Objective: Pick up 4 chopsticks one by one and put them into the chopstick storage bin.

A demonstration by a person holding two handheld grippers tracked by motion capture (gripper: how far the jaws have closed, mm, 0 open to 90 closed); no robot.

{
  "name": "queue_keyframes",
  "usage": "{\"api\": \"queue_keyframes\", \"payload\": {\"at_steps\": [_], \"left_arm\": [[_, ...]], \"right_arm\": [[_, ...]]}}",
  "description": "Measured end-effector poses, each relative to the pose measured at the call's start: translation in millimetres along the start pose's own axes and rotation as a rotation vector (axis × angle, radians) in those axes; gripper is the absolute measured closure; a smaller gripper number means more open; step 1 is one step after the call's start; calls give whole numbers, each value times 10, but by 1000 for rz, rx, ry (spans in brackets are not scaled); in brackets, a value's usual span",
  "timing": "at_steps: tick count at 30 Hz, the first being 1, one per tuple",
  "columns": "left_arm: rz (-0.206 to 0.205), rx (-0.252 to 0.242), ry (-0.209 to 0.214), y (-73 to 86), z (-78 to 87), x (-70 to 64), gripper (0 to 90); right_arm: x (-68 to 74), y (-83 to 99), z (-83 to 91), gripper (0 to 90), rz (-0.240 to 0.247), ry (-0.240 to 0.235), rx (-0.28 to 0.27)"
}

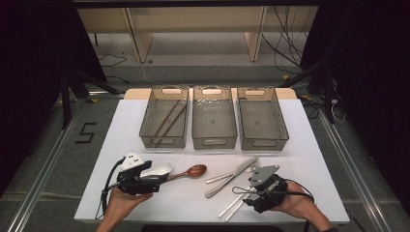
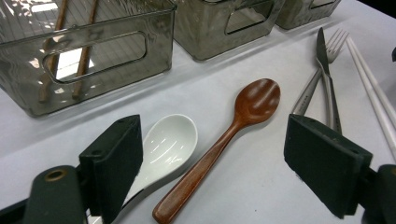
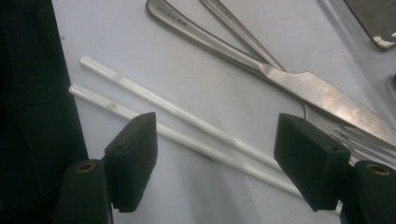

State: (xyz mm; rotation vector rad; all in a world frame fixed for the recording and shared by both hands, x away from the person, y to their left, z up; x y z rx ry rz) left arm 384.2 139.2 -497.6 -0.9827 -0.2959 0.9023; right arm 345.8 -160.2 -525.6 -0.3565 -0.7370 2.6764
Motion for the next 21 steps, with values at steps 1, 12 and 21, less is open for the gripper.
{"api": "queue_keyframes", "payload": {"at_steps": [1,12,21], "left_arm": [[-4,2,1,7,3,-1,191],[-2,2,0,53,2,-10,189],[-12,6,7,68,13,-32,178]], "right_arm": [[-1,4,-9,317,15,-4,6],[10,85,-74,371,94,-22,97],[20,116,-157,416,150,-48,139]]}}
Point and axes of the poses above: each handheld gripper's, and its own axes: z roughly backward along the jaws, y roughly out of its underside, x roughly to its left, the point moved 10 cm from there along -z, roughly forward along the jaws, and after that the axes turned 3 degrees about y, right-handed, at the moved point
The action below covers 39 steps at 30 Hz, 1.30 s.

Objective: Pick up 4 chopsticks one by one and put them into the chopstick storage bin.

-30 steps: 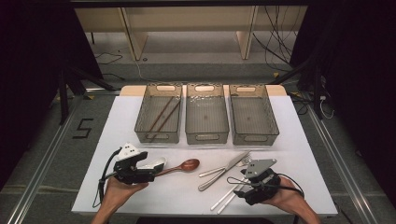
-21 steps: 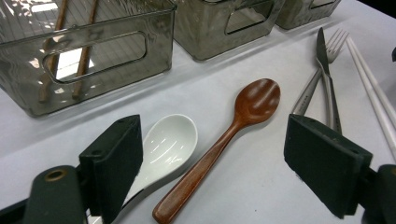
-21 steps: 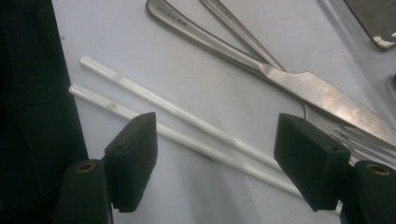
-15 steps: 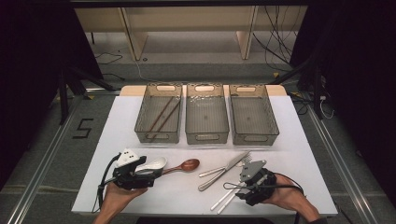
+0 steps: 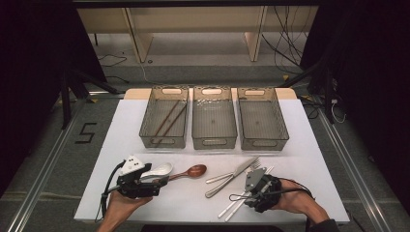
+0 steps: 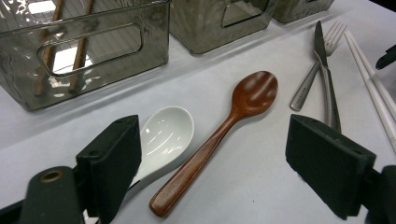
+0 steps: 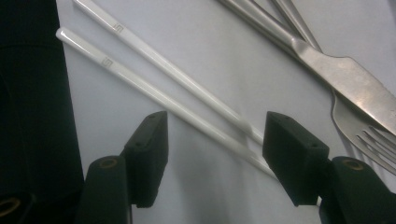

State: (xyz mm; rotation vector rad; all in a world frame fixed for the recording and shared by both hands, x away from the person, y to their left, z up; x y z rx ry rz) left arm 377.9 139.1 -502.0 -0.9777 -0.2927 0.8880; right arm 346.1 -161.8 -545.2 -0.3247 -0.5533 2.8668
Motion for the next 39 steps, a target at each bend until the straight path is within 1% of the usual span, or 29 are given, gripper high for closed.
{"api": "queue_keyframes", "payload": {"at_steps": [1,4,8,12,14,15,18,26,29,31,32,33,35,37,38,39], "left_arm": [[-1,-1,-1,0,2,0,177],[3,-10,2,-6,9,-5,173],[5,-20,8,-12,16,-18,167],[2,-19,12,-5,16,-16,166],[3,-17,12,-1,14,-14,166],[3,-16,12,0,13,-14,166],[1,-17,14,-2,11,-19,166],[-8,-16,15,-2,5,-25,166],[-5,-14,17,0,1,-34,166],[-12,-10,17,3,0,-37,166],[-13,-10,17,4,-1,-38,166],[-13,-9,18,4,-2,-38,166],[-13,-7,19,6,-2,-41,166],[-14,-6,20,7,-2,-43,166],[-14,-8,19,6,-5,-43,166],[-15,-6,20,7,-3,-43,166]], "right_arm": [[0,2,-11,421,13,-4,2],[9,8,-22,435,27,-14,6],[1,14,-35,449,32,-10,11],[2,6,-61,454,36,-25,9],[7,12,-67,461,37,-26,22],[5,11,-76,463,46,-28,22],[4,16,-94,467,49,-33,27],[12,18,-93,516,56,-54,31],[15,15,-95,530,56,-62,43],[17,14,-91,537,71,-66,60],[24,19,-82,542,72,-68,78],[17,11,-88,545,90,-70,76],[30,21,-73,555,91,-72,103],[45,27,-71,570,121,-75,116],[54,33,-64,575,126,-79,127],[64,31,-70,581,125,-83,121]]}}
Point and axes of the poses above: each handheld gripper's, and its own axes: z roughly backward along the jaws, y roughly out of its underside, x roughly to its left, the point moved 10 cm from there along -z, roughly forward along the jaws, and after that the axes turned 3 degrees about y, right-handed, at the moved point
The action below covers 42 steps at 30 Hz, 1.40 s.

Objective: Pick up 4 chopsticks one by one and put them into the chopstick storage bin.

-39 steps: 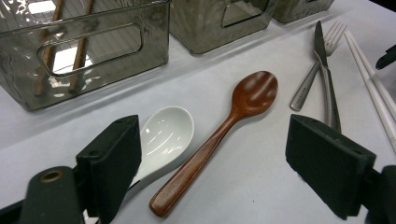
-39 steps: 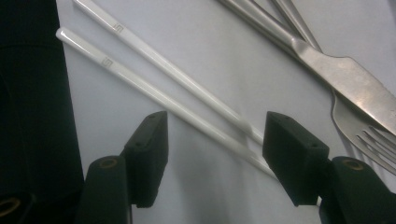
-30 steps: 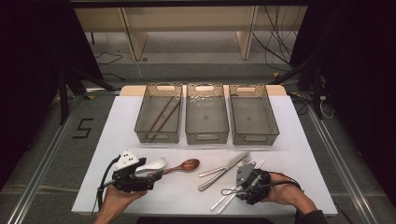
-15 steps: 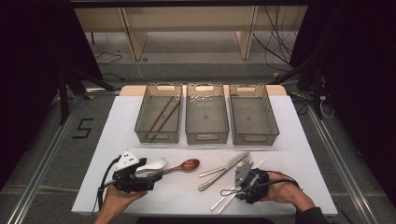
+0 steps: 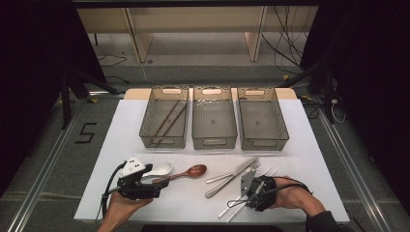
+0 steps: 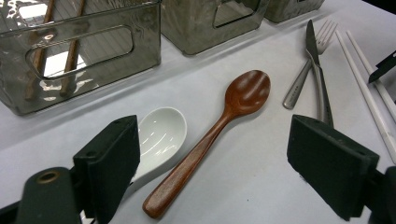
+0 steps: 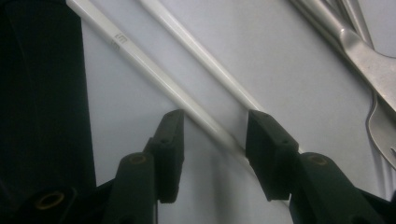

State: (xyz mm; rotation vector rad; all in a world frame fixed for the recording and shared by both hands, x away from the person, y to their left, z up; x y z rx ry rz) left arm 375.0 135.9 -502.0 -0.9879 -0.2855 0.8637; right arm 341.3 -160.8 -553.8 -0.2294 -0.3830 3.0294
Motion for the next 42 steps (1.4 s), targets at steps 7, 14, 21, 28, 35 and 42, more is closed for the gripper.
{"api": "queue_keyframes", "payload": {"at_steps": [7,14,21,28,35,42], "left_arm": [[-10,5,0,3,-3,-2,166],[-11,8,-1,5,-2,-2,166],[-9,8,1,6,-1,-7,166],[-11,8,1,4,-4,-9,166],[-14,8,-1,4,-5,0,167],[-11,6,-3,6,-10,10,167]], "right_arm": [[27,10,13,615,37,-3,38],[57,-6,16,664,67,0,71],[85,-17,14,710,104,1,88],[105,-31,14,752,162,4,106],[113,-40,11,768,194,-7,116],[124,-38,14,783,220,-12,137]]}}
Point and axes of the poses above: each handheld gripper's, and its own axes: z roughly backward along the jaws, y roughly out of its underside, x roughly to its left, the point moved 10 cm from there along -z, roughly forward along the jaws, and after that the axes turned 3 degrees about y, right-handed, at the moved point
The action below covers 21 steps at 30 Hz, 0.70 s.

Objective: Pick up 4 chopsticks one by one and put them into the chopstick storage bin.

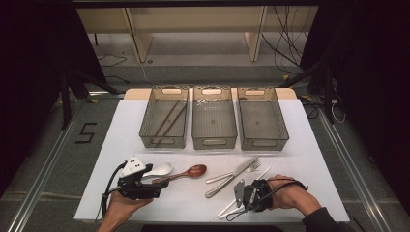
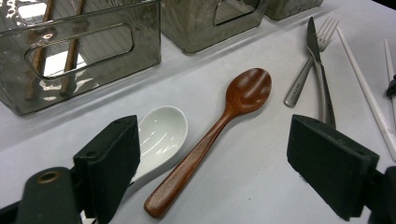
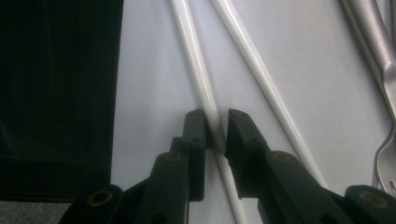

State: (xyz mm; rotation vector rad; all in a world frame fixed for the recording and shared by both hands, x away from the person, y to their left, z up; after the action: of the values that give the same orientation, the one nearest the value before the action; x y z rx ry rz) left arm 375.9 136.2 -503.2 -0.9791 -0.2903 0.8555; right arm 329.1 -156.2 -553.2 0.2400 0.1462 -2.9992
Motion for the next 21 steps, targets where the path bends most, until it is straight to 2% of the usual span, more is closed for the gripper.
{"api": "queue_keyframes", "payload": {"at_steps": [8,10,21], "left_arm": [[1,-2,0,-1,0,3,167],[1,-2,0,-2,1,3,168],[3,1,2,3,-6,2,168]], "right_arm": [[18,-12,3,818,27,-12,30],[26,-10,2,843,30,-21,28],[24,-12,-2,848,26,-24,15]]}}
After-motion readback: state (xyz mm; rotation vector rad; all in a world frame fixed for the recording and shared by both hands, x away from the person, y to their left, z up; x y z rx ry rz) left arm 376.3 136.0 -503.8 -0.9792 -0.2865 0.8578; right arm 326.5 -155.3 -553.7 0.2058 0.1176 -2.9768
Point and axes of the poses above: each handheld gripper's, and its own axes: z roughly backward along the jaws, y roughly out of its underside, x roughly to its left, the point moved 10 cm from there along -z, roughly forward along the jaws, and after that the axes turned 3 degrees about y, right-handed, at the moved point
